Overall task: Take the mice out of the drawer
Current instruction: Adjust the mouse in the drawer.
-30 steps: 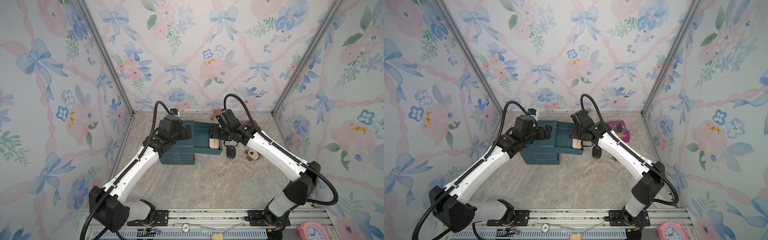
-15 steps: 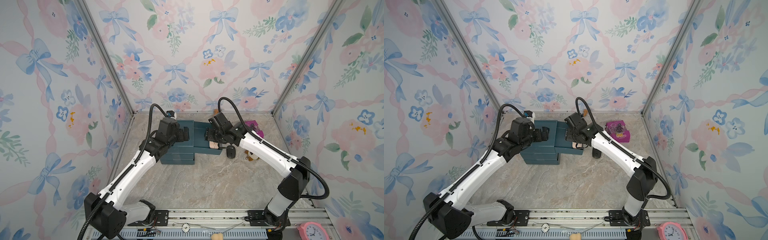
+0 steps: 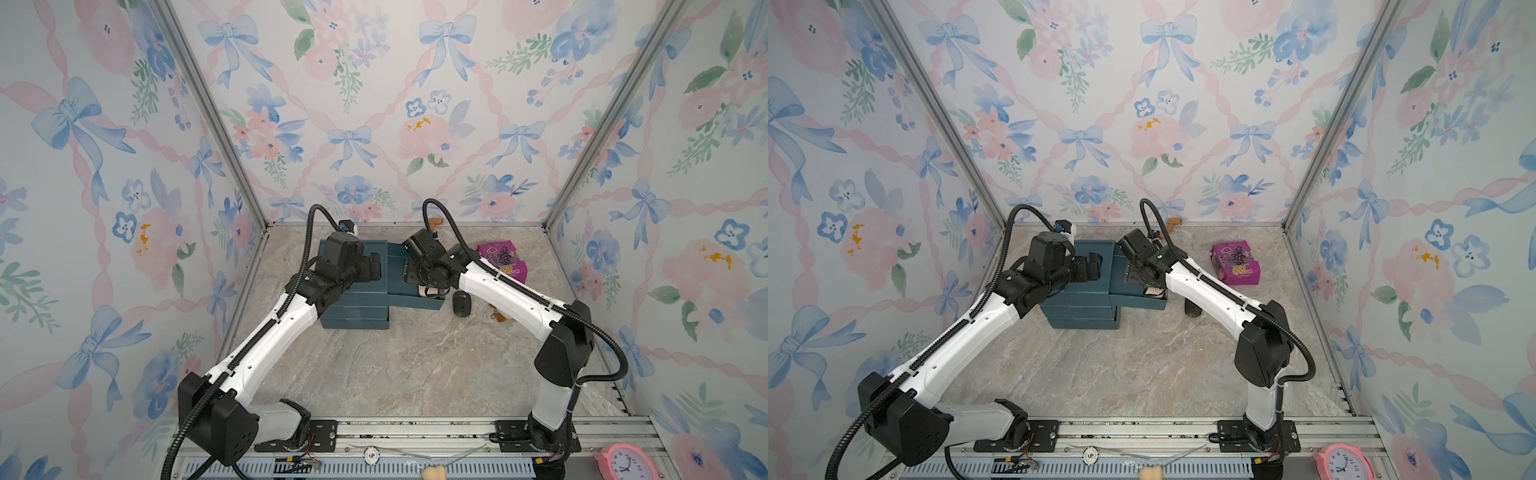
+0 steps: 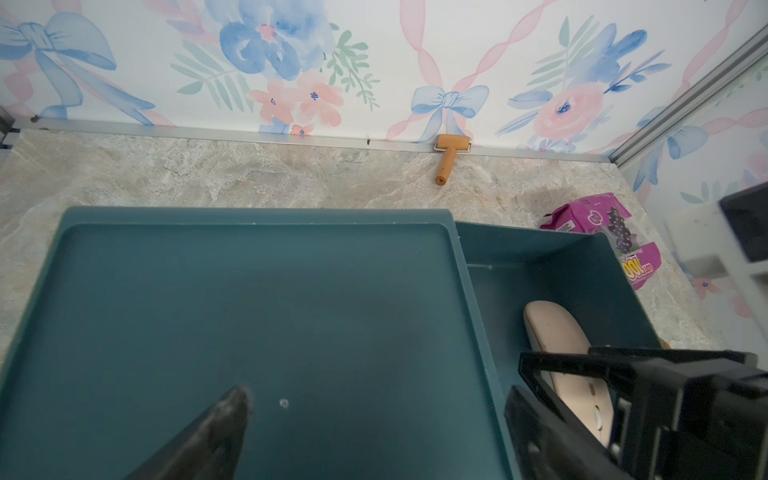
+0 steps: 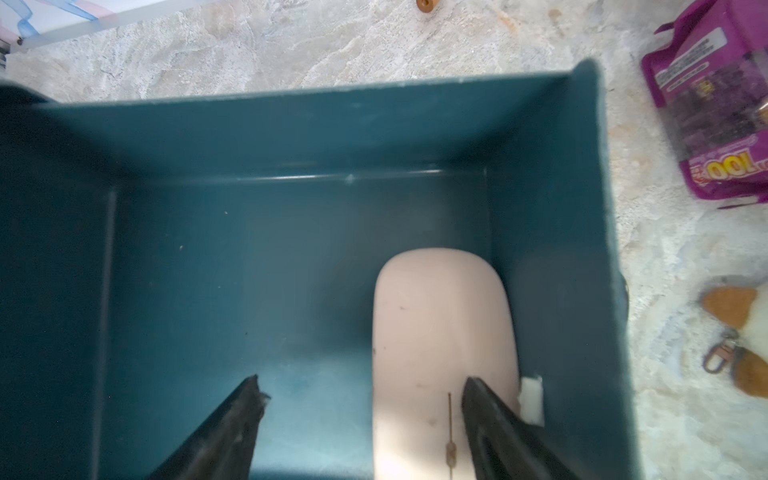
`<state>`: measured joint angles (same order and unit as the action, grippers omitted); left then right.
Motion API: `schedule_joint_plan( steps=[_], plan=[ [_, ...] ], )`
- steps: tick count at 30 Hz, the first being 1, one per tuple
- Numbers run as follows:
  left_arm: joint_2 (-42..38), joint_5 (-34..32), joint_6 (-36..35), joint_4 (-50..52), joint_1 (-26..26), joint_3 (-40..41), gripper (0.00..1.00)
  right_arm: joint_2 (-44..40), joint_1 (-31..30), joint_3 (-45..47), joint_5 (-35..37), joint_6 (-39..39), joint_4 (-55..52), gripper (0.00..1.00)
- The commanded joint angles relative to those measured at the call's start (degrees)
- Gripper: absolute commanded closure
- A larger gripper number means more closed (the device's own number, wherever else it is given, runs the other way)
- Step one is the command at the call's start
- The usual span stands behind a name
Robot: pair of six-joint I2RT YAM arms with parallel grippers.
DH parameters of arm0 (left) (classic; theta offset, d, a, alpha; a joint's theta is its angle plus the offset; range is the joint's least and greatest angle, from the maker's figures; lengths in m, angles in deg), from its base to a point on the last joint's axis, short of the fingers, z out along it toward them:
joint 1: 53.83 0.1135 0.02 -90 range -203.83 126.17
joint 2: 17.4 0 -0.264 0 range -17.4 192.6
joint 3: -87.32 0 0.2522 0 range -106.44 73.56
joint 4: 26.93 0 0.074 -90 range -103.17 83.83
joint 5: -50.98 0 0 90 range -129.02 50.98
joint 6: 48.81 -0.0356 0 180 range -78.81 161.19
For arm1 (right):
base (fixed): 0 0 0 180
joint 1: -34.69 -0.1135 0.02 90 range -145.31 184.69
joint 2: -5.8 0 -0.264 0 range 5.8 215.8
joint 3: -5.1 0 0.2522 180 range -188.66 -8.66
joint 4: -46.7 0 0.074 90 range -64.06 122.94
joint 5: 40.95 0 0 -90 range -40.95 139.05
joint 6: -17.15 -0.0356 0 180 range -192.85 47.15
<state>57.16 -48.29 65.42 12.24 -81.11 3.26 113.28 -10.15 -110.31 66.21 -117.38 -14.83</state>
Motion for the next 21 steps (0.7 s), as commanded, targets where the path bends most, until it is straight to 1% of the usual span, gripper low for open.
schedule_joint_plan(
  steps=[1,4,7,9,10,12,14,17,21],
  plan=[
    [-0.56,-1.23,-1.35,-0.56,0.62,-1.68,0.02,1.90,-0.69,-1.46,-3.91,0.43,0.48,0.25],
    [-0.56,-1.33,-1.74,-0.61,0.78,-2.01,0.02,2.16,-1.02,-2.15,-7.05,-0.33,2.32,0.27],
    [-0.47,-1.32,-1.99,-0.57,1.01,-2.26,0.02,2.31,-1.38,-4.10,-7.15,-0.49,2.22,0.27],
    [-0.22,-1.16,-2.04,-0.55,1.20,-2.29,0.02,2.30,-1.64,-5.59,-5.48,-0.38,0.61,0.27],
    [-0.14,-0.93,-1.99,-0.56,1.18,-2.29,0.02,2.38,-1.80,-7.06,-3.52,-0.36,-1.42,0.26],
    [-0.16,-0.72,-1.97,-0.54,1.18,-2.27,0.02,2.69,-2.39,-10.52,3.55,-2.71,-8.51,0.25],
    [-0.33,-0.83,-1.65,-0.58,1.23,-1.99,0.02,3.08,-3.03,-12.55,8.56,-5.53,-14.57,0.20],
    [-0.47,-0.83,-1.73,-0.55,1.25,-1.55,0.02,3.34,-3.30,-12.48,8.87,-8.64,-18.03,0.17],
    [-0.57,-0.73,-2.34,-0.54,1.51,-1.00,0.02,3.52,-3.29,-10.48,7.54,-11.96,-17.74,0.12]
  ],
)
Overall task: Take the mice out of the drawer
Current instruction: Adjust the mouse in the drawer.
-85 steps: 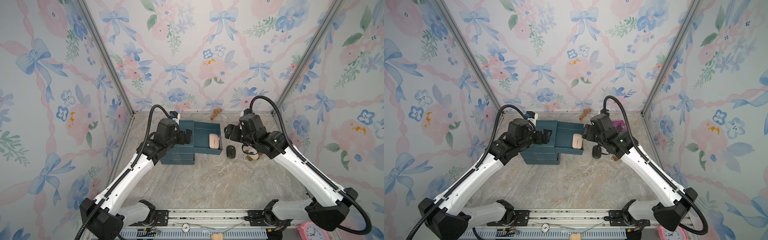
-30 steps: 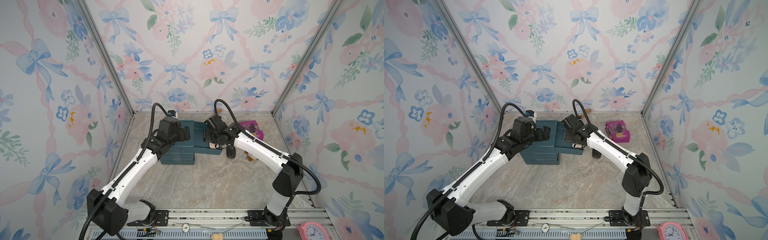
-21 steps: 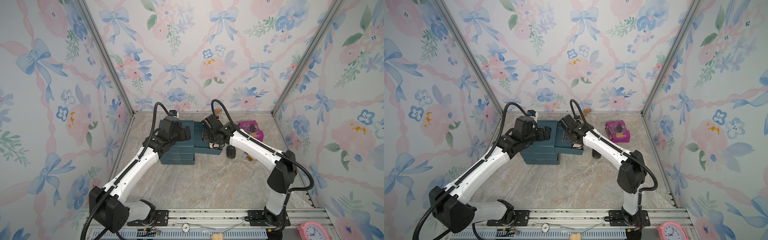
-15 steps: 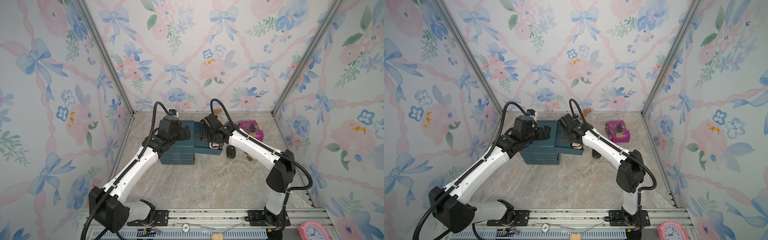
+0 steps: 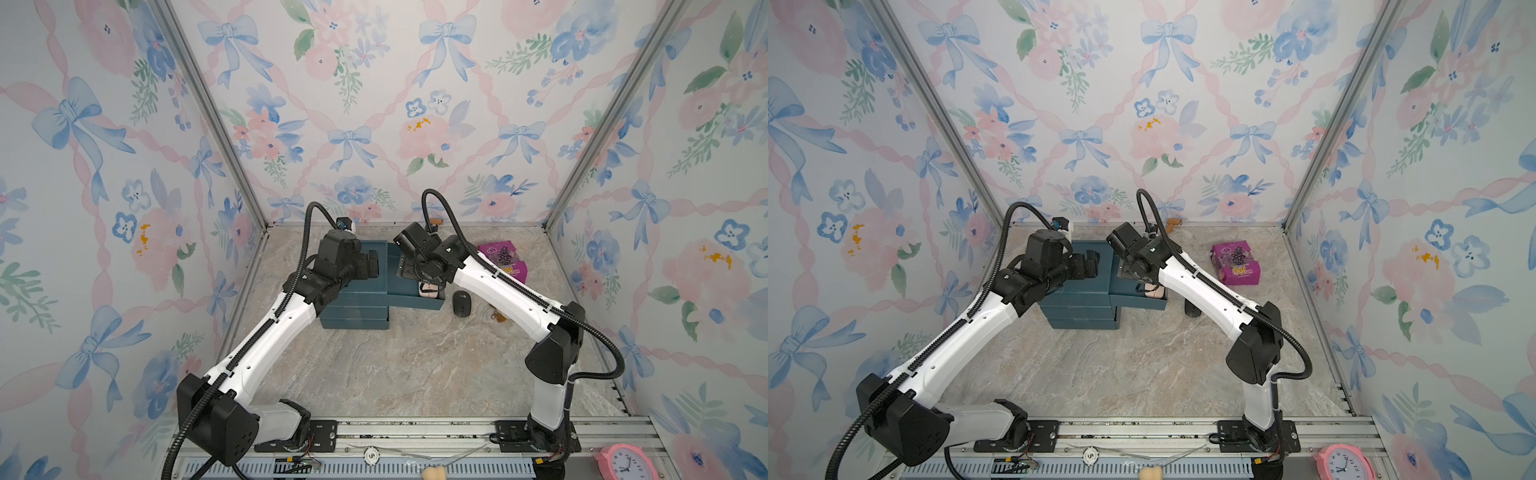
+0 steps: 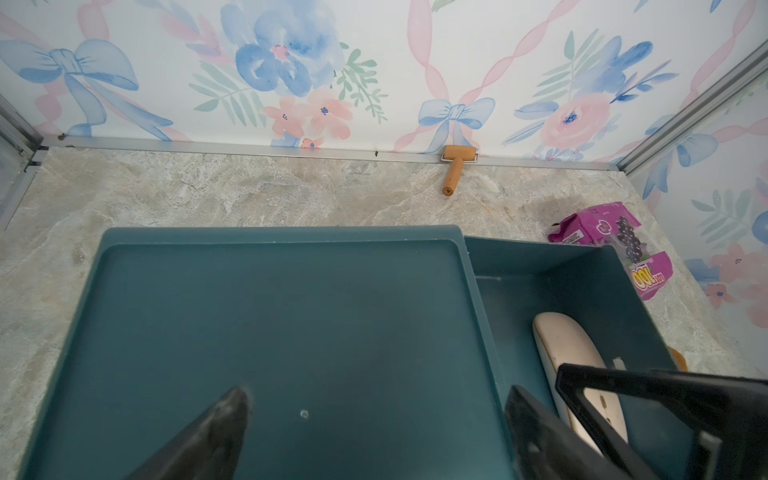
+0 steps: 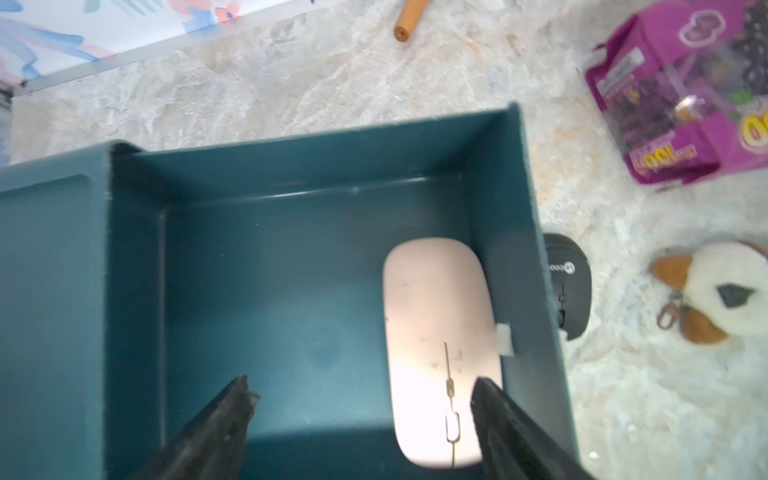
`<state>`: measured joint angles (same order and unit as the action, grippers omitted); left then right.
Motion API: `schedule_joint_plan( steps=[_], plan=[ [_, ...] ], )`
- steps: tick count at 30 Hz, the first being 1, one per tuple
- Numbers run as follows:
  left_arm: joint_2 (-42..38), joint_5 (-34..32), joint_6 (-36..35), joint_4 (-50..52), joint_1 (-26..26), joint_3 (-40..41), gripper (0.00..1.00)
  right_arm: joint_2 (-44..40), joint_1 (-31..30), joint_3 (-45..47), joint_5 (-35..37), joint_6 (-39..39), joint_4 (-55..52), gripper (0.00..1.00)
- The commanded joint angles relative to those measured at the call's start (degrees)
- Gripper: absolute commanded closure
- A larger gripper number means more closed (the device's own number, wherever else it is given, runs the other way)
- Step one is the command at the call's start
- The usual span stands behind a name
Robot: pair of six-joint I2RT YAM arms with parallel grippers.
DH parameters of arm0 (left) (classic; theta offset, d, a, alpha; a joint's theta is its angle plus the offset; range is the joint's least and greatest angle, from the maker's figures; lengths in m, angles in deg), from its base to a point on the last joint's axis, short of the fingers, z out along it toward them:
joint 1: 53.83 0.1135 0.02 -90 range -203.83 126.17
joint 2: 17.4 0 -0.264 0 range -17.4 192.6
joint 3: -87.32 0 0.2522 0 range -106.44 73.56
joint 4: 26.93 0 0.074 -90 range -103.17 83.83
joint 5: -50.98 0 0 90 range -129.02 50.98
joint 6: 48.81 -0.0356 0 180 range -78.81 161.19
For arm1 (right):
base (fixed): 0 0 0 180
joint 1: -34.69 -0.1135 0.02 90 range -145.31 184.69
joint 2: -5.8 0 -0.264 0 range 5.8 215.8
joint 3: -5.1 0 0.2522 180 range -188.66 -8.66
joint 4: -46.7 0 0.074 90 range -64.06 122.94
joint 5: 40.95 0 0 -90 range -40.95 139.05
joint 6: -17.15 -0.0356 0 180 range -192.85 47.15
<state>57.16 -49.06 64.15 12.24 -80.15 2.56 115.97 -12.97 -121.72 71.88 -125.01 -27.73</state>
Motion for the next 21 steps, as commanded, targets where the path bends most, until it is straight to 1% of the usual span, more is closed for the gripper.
schedule_joint_plan(
  steps=[1,2,4,6,9,14,19,21],
  plan=[
    [-0.69,0.01,-0.91,-0.59,0.65,-0.07,0.02,0.92,-0.43,1.14,2.07,-4.85,-4.34,0.11],
    [-0.94,0.01,-0.53,-0.56,0.82,0.21,0.02,1.00,-0.42,1.65,2.30,-5.28,-3.64,0.10],
    [-0.92,0.62,-0.33,-0.62,1.24,0.68,0.02,1.33,-0.33,2.24,2.07,-5.64,-2.35,0.03],
    [-0.95,1.40,-0.78,-0.60,1.48,0.85,0.02,2.03,-0.33,2.44,1.48,-5.89,-1.42,0.01],
    [-1.11,1.89,-1.66,-0.59,1.88,0.82,0.02,2.98,-0.88,2.21,1.64,-6.87,-1.42,0.01],
    [-1.64,2.11,-2.43,-0.58,2.83,1.17,0.02,5.03,-1.84,-1.00,4.24,-11.40,-6.60,0.02],
    [-0.94,3.22,-3.18,-0.54,3.60,0.54,0.02,5.49,-1.88,-1.07,3.61,-15.68,-7.99,0.01],
    [-0.52,4.02,-3.53,-0.58,3.82,0.26,0.02,5.82,-1.76,-0.92,2.21,-16.43,-7.07,0.00]
  ],
)
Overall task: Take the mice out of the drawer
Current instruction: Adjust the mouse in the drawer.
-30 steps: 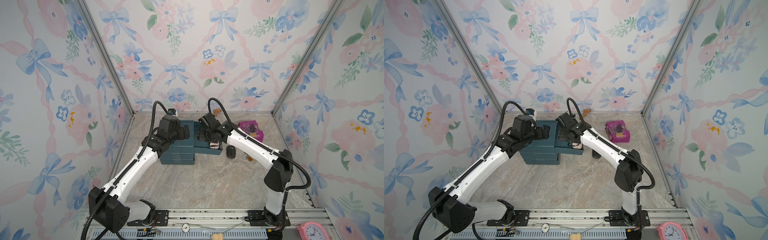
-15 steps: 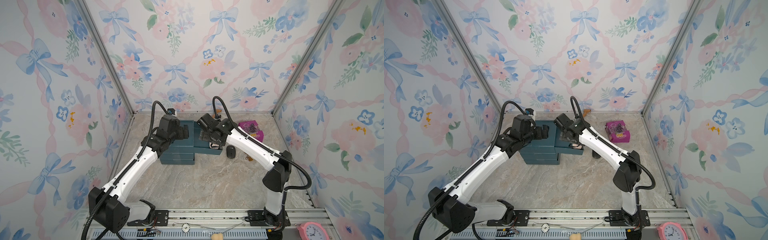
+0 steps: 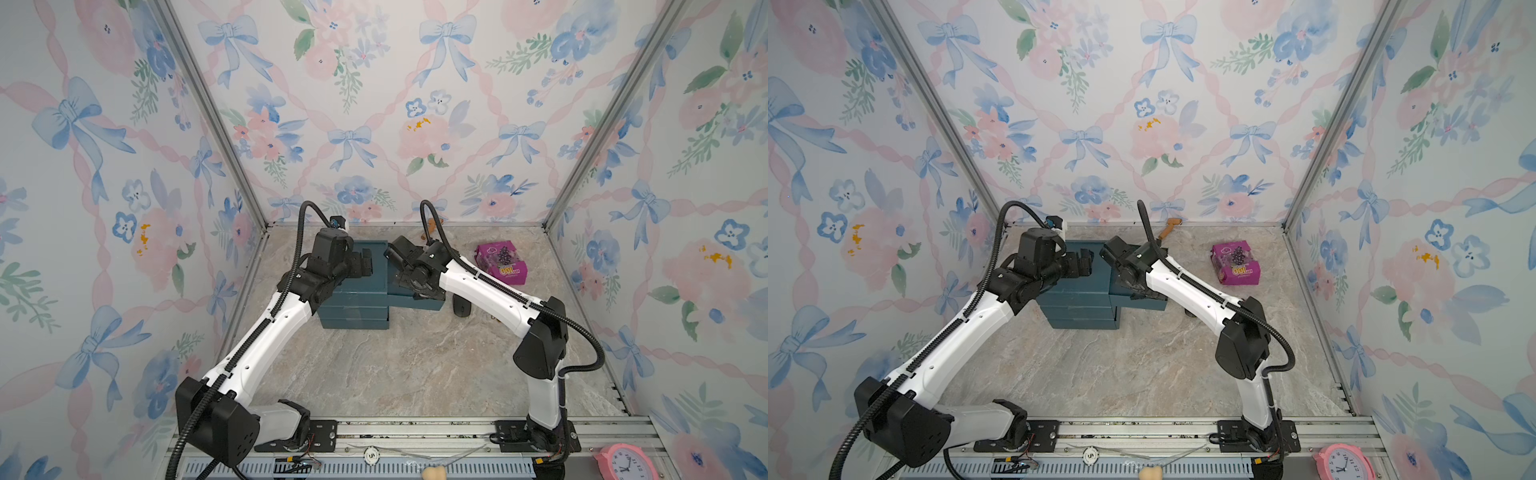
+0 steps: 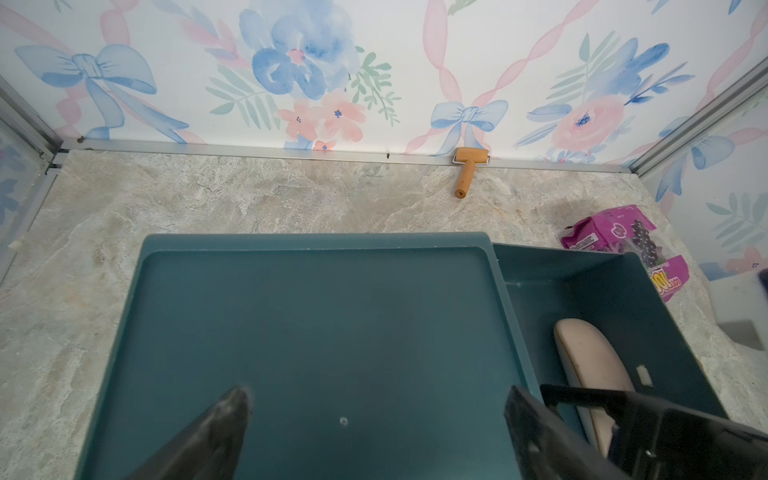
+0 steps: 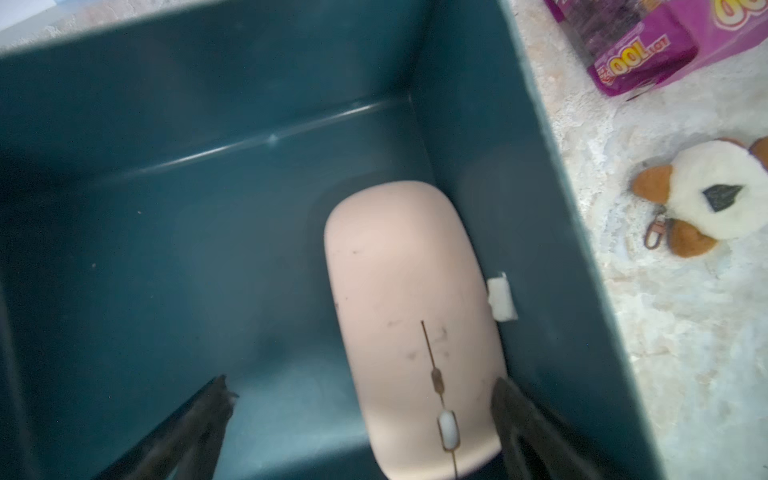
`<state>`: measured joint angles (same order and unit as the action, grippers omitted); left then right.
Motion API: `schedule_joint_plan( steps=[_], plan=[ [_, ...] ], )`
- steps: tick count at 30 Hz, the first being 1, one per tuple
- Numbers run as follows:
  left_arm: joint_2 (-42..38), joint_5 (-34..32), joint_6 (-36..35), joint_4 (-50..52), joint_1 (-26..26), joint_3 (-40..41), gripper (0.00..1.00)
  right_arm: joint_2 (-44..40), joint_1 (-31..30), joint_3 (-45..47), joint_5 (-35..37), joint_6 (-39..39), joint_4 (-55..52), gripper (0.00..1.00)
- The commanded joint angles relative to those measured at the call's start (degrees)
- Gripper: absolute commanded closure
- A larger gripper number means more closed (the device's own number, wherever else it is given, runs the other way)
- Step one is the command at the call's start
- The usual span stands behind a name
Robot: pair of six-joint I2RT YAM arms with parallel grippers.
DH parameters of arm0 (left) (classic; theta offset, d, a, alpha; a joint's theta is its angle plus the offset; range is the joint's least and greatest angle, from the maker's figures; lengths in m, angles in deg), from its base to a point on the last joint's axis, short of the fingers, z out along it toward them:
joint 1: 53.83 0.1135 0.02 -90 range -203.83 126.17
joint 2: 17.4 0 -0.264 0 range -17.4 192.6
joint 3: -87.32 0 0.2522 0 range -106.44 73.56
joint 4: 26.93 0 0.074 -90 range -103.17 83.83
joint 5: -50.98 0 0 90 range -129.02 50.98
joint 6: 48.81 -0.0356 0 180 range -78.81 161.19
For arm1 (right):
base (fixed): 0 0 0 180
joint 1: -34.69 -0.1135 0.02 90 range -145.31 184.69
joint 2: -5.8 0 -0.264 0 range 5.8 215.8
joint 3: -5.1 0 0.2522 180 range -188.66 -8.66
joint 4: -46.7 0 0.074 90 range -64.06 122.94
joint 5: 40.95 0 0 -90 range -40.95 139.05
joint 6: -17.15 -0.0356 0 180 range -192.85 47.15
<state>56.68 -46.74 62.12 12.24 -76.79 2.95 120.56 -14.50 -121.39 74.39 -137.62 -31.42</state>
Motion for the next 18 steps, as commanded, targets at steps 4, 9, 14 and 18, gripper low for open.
schedule_joint_plan(
  steps=[4,9,14,18],
  plan=[
    [0.38,2.67,-2.38,-0.54,0.96,-0.58,0.02,1.69,-0.21,0.20,-1.44,-2.88,3.09,0.01],
    [-0.03,3.20,-3.17,-0.58,1.64,-0.43,0.02,1.08,0.23,1.84,-3.05,2.88,15.51,0.05],
    [-0.32,3.22,-3.44,-0.57,2.22,-0.53,0.02,2.80,0.24,-2.68,-3.99,6.49,17.71,0.08],
    [-0.21,3.28,-3.44,-0.54,2.40,-0.23,0.02,4.05,-0.06,-8.93,-1.39,4.98,8.48,0.09]
  ],
)
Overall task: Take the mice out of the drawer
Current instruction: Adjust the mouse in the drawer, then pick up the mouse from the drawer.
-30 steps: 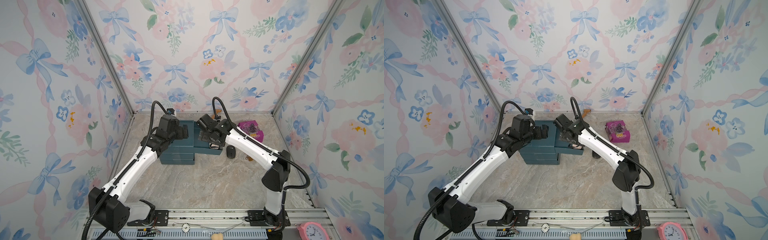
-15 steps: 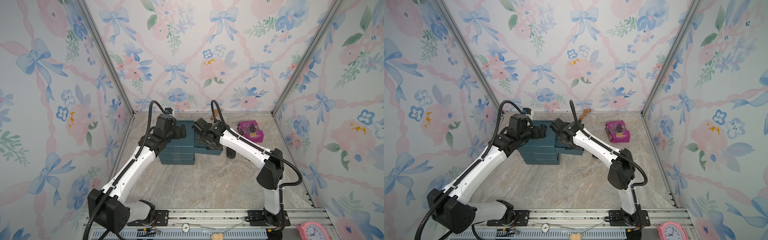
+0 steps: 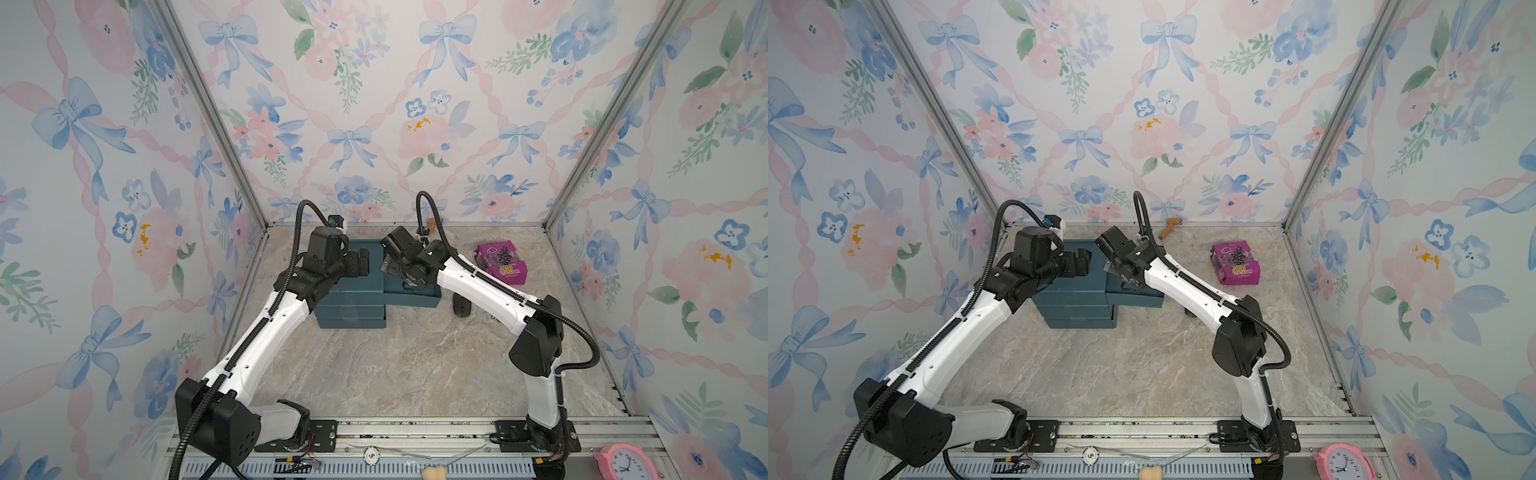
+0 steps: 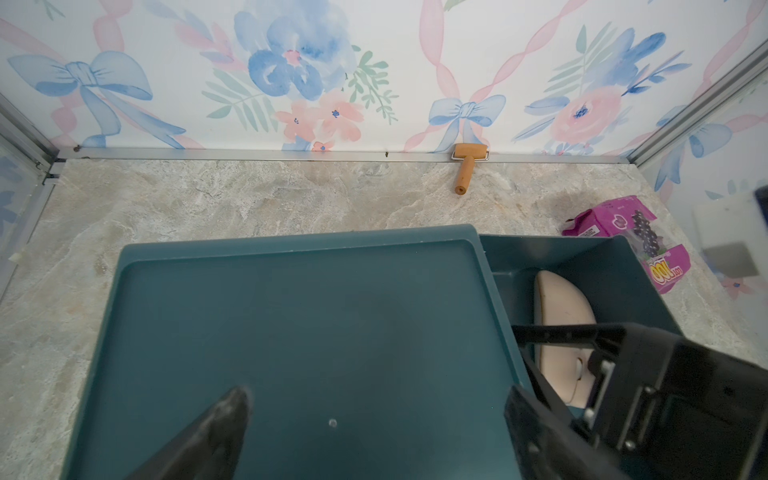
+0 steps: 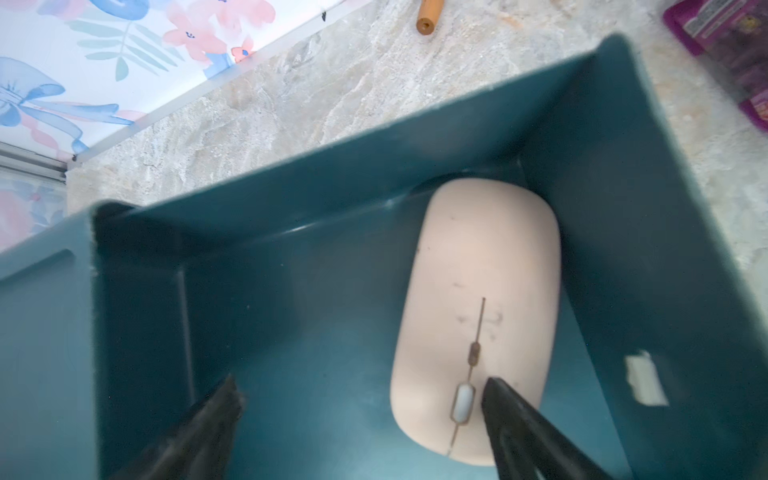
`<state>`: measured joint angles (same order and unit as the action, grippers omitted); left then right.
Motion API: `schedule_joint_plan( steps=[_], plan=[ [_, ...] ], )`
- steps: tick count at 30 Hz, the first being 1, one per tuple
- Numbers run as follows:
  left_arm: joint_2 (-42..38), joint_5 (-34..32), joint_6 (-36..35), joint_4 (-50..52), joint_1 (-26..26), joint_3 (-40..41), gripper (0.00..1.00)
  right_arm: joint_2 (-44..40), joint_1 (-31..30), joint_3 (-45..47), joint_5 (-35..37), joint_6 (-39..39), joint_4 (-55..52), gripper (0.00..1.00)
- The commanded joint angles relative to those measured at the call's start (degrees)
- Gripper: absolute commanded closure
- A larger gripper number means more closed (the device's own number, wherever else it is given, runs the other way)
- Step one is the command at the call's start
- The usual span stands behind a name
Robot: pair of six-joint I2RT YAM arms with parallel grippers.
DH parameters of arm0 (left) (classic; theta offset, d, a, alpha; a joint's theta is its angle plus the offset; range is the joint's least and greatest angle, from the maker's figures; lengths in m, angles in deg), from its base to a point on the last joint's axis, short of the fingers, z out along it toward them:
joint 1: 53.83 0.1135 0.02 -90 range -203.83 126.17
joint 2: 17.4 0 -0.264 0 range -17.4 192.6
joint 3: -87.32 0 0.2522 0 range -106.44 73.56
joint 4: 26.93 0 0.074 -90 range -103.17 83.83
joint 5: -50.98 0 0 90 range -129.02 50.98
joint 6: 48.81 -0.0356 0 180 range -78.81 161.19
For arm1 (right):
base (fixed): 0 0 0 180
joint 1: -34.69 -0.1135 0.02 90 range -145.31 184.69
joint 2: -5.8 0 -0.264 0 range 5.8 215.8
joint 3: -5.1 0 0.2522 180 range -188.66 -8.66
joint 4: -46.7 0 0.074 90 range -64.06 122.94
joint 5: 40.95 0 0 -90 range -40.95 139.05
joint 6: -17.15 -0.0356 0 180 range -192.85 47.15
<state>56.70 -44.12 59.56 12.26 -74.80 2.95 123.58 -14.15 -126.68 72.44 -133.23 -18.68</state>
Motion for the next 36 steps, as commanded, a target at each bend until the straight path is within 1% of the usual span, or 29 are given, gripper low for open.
schedule_joint_plan(
  steps=[1,4,9,14,20,25,28,32,34,36],
  plan=[
    [-0.28,0.65,-0.88,-0.56,0.43,-0.26,0.02,0.75,-0.55,-4.24,1.21,-0.45,-6.25,0.09],
    [0.05,0.65,-0.61,-0.63,0.57,-0.32,0.02,-0.92,-0.76,-3.21,1.41,-2.56,-8.23,0.09],
    [0.86,1.34,-0.35,-0.86,0.60,-0.83,0.02,-3.36,-0.39,1.13,2.53,-3.98,-6.98,0.11],
    [1.03,1.83,-0.56,-0.91,0.65,-1.29,0.02,-3.69,1.20,4.18,2.11,-2.32,-3.27,0.13],
    [0.86,1.66,-0.79,-0.89,0.63,-1.02,0.02,-3.33,2.91,7.09,1.63,-2.39,-1.10,0.15],
    [0.80,1.81,-0.62,-0.82,0.67,-1.18,0.02,-2.32,4.18,7.25,1.43,-1.59,0.03,0.18],
    [0.98,1.72,-0.62,-0.86,0.58,-1.29,0.02,-1.36,4.64,6.77,0.78,1.44,2.22,0.18],
    [1.03,1.76,-0.53,-0.90,0.59,-1.29,0.02,0.45,5.23,4.67,0.14,3.46,1.56,0.19],
    [0.96,1.68,-0.44,-0.83,0.66,-1.29,0.02,0.78,5.49,4.49,-0.10,4.35,1.83,0.20],
    [0.87,1.49,-0.44,-0.85,0.56,-1.50,0.02,0.80,5.81,5.08,-1.02,4.95,2.96,0.25]
  ],
)
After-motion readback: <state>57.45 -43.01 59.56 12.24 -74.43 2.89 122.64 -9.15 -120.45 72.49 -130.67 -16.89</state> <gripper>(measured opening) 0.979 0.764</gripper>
